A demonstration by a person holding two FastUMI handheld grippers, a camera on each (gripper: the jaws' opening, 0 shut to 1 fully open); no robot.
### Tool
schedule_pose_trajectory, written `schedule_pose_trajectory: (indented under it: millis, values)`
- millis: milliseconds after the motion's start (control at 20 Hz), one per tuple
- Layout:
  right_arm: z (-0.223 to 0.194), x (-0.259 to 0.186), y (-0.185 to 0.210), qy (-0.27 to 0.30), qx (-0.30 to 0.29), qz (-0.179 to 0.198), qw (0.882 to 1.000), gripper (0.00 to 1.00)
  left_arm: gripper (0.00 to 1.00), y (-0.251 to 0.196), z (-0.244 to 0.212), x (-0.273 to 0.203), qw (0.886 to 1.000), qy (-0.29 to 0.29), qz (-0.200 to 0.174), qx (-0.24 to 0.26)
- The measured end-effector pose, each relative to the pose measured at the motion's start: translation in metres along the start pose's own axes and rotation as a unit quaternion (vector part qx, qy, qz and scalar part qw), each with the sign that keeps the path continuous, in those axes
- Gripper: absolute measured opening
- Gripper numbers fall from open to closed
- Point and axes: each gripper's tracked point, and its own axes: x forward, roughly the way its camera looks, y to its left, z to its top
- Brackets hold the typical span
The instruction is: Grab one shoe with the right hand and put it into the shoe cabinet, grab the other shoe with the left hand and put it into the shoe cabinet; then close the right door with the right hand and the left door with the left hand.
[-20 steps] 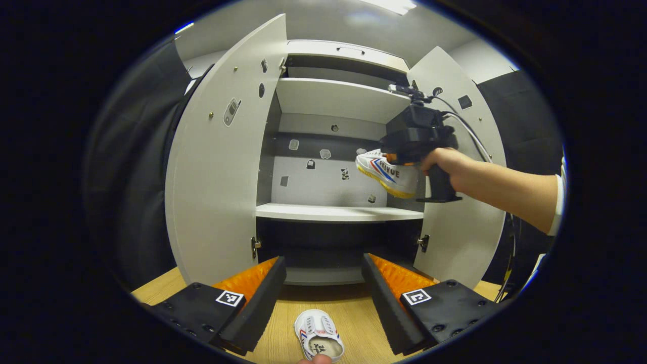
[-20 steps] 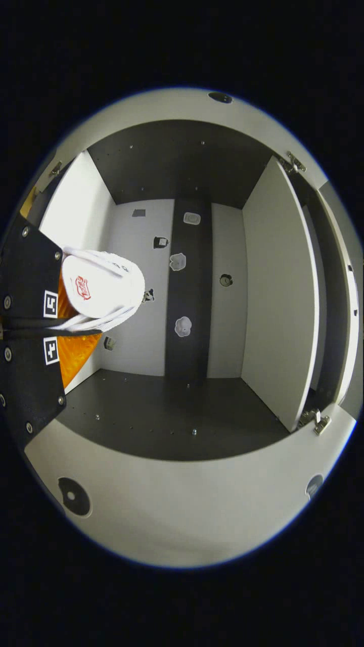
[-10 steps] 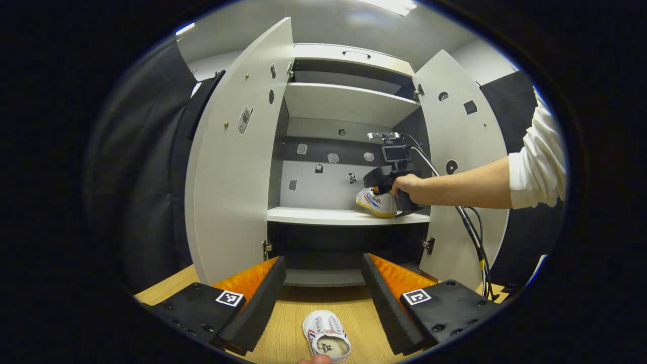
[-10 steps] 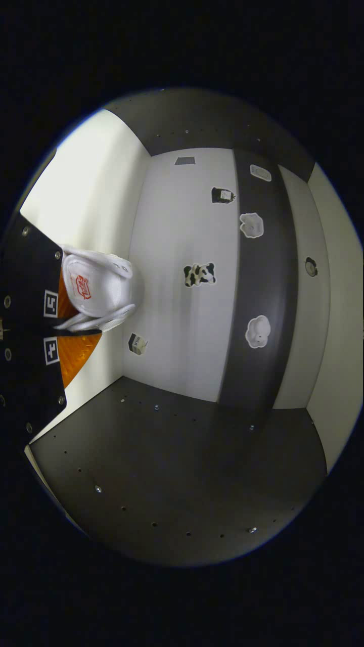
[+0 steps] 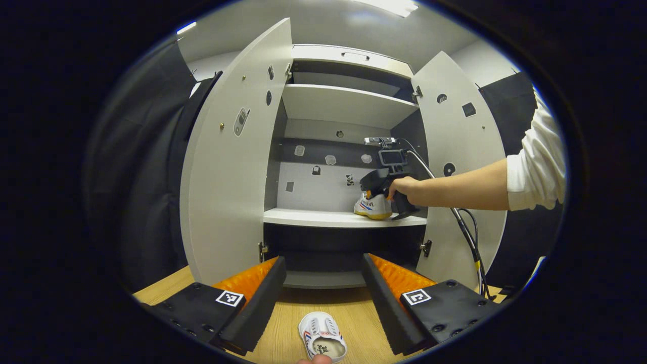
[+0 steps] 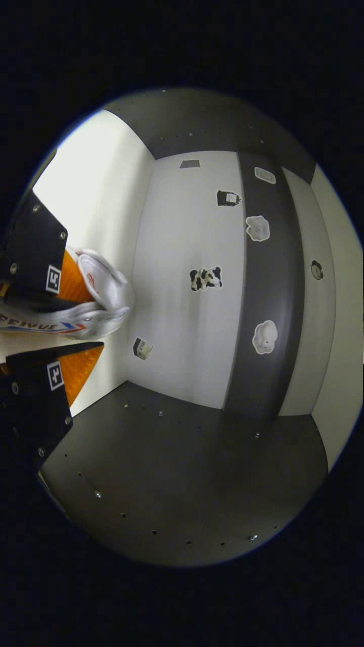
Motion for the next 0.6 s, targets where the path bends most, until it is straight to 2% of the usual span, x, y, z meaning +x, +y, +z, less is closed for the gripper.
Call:
schedule_pose_trajectory:
  millis: [50,150,300,350,450,600]
  values:
    - [0.001,-0.006,-0.002,-0.003,-0.002,0.005,1.000,0.44,0.98,-0.001,0.000,0.001,1.000,0.001,-0.001,-0.001]
    - [0.010,-0.019,-0.010,-0.022,-0.002,0.006,1.000,0.57,0.98,-0.005,0.000,0.002,1.000,0.001,-0.006,-0.004]
    - [0.036,-0.049,-0.015,-0.065,0.002,0.020,0.998,0.66,0.98,-0.012,0.002,0.004,1.000,-0.002,-0.014,-0.004]
    - [0.047,-0.062,-0.016,-0.084,0.003,0.025,0.996,0.75,0.99,-0.015,0.003,0.004,1.000,-0.003,-0.018,-0.004]
    - [0.067,-0.090,-0.016,-0.121,0.003,0.033,0.992,0.85,0.99,-0.021,0.006,0.005,1.000,-0.006,-0.023,-0.003]
    - [0.084,-0.136,-0.009,-0.163,0.003,0.055,0.985,0.93,0.98,-0.026,0.009,0.004,1.000,-0.008,-0.029,-0.003]
